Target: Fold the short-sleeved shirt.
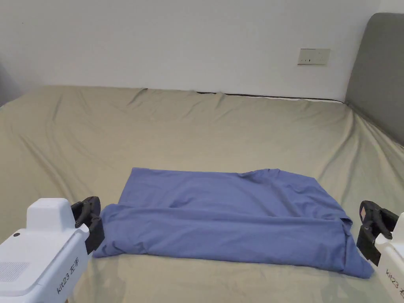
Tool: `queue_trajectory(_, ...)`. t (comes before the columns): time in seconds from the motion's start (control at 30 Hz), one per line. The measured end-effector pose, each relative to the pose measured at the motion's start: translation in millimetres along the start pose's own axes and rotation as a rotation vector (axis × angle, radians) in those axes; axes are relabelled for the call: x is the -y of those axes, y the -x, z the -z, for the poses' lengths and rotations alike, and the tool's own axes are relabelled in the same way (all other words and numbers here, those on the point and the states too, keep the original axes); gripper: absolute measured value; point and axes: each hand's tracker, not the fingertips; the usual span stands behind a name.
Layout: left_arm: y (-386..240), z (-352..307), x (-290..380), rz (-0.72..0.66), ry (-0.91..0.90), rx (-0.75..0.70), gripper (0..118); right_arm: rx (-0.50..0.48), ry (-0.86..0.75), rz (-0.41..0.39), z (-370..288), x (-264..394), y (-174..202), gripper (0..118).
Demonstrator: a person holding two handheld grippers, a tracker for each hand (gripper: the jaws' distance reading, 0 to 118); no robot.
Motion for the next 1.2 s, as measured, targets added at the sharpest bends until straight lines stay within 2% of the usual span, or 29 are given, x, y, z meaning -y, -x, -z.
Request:
queue_trajectory(0.17,1.9,17.6,-4.8,0.035,0.050,0.006,0,-0.032,0.024,0.010,4.6,5.2,-1.6,0)
queue_trajectory(0.27,12.0,56.2,-4.6,0.026,0.226,0.040,1,-0.050,0.041,0.018,6.8,3.6,-1.0,0)
queue_trajectory(0.3,15.8,68.0,-0.8,0.015,0.268,0.046,14,-0.056,0.045,0.017,5.4,1.7,2.5,0)
queue_trajectory(0.37,24.1,101.8,11.0,0.043,0.375,0.043,79,-0.074,0.054,-0.001,8.8,3.0,4.5,0)
queue_trajectory(0.4,28.3,120.8,21.1,0.051,0.460,0.031,101,-0.077,0.056,-0.008,9.3,1.8,8.2,0)
queue_trajectory(0.43,32.1,135.4,32.1,0.057,0.530,0.019,109,-0.082,0.060,-0.011,9.3,-0.1,12.5,0)
queue_trajectory(0.57,47.0,183.7,71.6,0.032,0.626,-0.036,86,-0.105,0.097,-0.020,18.3,3.5,18.6,0)
queue_trajectory(0.67,40.9,195.3,85.6,0.016,0.617,-0.032,72,-0.121,0.151,-0.040,25.4,10.2,25.3,0)
queue_trajectory(0.73,34.1,201.4,96.7,0.023,0.692,0.008,52,-0.132,0.175,-0.052,29.0,13.9,29.2,0)
queue_trajectory(0.77,30.6,200.7,102.1,0.030,0.701,0.029,49,-0.135,0.184,-0.058,30.2,15.6,31.2,0)
queue_trajectory(0.8,25.7,192.6,97.3,0.091,0.621,-0.011,36,-0.137,0.188,-0.064,30.4,16.5,32.7,0)
queue_trajectory(0.83,22.6,190.7,95.2,0.103,0.645,0.042,10,-0.139,0.195,-0.072,33.4,17.3,29.0,0)
queue_trajectory(0.87,20.6,187.9,93.3,0.100,0.648,0.090,9,-0.141,0.207,-0.080,35.2,18.0,29.3,0)
queue_trajectory(0.93,19.5,182.7,89.7,0.120,0.626,0.051,7,-0.134,0.234,-0.083,38.7,20.3,30.2,0)
queue_trajectory(1.0,20.6,176.5,83.7,0.118,0.613,0.079,7,-0.128,0.286,-0.066,44.1,23.1,25.6,0)
queue_trajectory(1.03,21.0,173.0,80.3,0.113,0.588,0.076,7,-0.090,0.340,-0.051,46.3,26.3,26.4,0)
queue_trajectory(1.07,23.5,168.4,73.7,0.101,0.550,0.065,7,-0.045,0.342,-0.086,50.5,29.5,25.8,0)
queue_trajectory(1.1,26.3,164.8,67.8,0.084,0.532,0.067,7,-0.078,0.304,-0.163,57.5,33.9,19.3,0)
queue_trajectory(1.13,28.4,161.6,62.9,0.072,0.517,0.068,7,-0.101,0.455,-0.086,66.4,41.5,14.2,1)
queue_trajectory(1.17,25.3,154.6,57.2,0.061,0.511,0.076,7,-0.110,0.489,-0.091,77.9,47.5,7.0,4)
queue_trajectory(1.2,25.6,152.5,54.1,0.059,0.512,0.088,7,-0.120,0.485,-0.094,87.9,52.4,-1.2,16)
